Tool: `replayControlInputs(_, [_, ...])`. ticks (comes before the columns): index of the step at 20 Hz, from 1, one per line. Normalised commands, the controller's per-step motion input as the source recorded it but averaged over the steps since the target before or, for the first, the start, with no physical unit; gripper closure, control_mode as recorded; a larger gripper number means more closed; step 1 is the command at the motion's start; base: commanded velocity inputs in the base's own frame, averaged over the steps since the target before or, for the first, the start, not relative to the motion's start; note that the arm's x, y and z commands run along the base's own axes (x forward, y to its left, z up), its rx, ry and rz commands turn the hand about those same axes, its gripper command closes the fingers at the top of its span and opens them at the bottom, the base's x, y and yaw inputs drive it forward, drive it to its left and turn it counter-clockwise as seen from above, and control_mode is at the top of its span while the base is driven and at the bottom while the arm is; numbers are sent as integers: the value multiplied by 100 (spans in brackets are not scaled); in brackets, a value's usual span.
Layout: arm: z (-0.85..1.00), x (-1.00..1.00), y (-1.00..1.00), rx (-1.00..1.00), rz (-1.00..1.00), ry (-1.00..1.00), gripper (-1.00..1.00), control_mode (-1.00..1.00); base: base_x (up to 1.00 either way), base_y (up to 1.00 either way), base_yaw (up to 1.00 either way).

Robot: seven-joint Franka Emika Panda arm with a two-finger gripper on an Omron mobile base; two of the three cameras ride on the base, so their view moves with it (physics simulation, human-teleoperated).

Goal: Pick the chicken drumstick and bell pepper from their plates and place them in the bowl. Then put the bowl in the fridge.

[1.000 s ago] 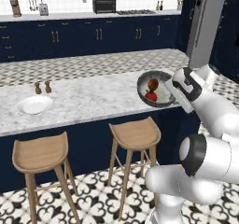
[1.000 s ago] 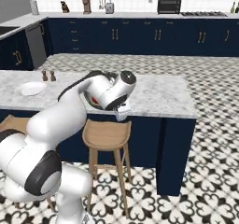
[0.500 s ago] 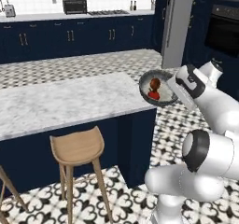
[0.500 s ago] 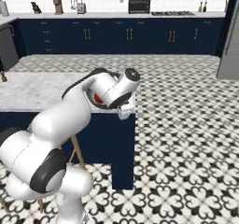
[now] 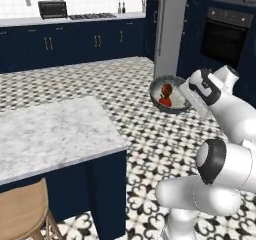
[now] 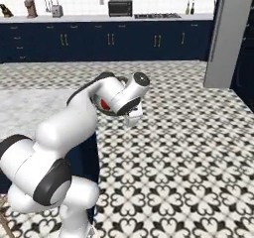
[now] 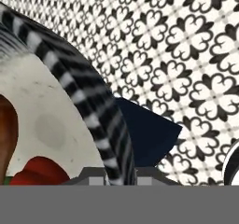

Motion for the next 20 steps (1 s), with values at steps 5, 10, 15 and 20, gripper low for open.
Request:
replayControlInputs(5, [0, 0, 0, 0, 0, 0, 100, 100, 100, -100, 0])
replayControlInputs(10, [0, 0, 0, 0, 0, 0, 100, 100, 100, -43, 7])
replayControlInputs(15, [0, 0, 0, 0, 0, 0, 100, 100, 100, -5, 9])
replayControlInputs(20, [0, 0, 0, 0, 0, 0, 100, 100, 100, -3, 8])
